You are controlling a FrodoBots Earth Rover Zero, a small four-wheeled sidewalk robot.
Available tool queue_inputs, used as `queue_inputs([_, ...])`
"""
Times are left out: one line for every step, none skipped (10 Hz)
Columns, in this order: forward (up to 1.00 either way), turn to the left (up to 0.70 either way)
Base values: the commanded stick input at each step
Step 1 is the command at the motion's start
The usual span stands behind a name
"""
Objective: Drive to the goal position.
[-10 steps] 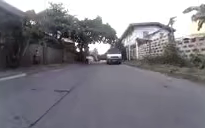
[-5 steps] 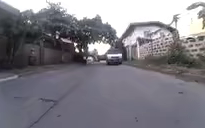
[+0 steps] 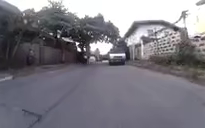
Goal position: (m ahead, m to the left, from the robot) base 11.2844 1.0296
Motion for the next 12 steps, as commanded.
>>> queue_inputs([1.00, 0.04])
queue_inputs([1.00, 0.04])
queue_inputs([1.00, 0.04])
queue_inputs([1.00, 0.04])
queue_inputs([1.00, 0.04])
queue_inputs([1.00, 0.04])
queue_inputs([1.00, 0.04])
queue_inputs([1.00, 0.04])
queue_inputs([1.00, 0.04])
queue_inputs([1.00, 0.01])
queue_inputs([1.00, -0.06])
queue_inputs([1.00, -0.36])
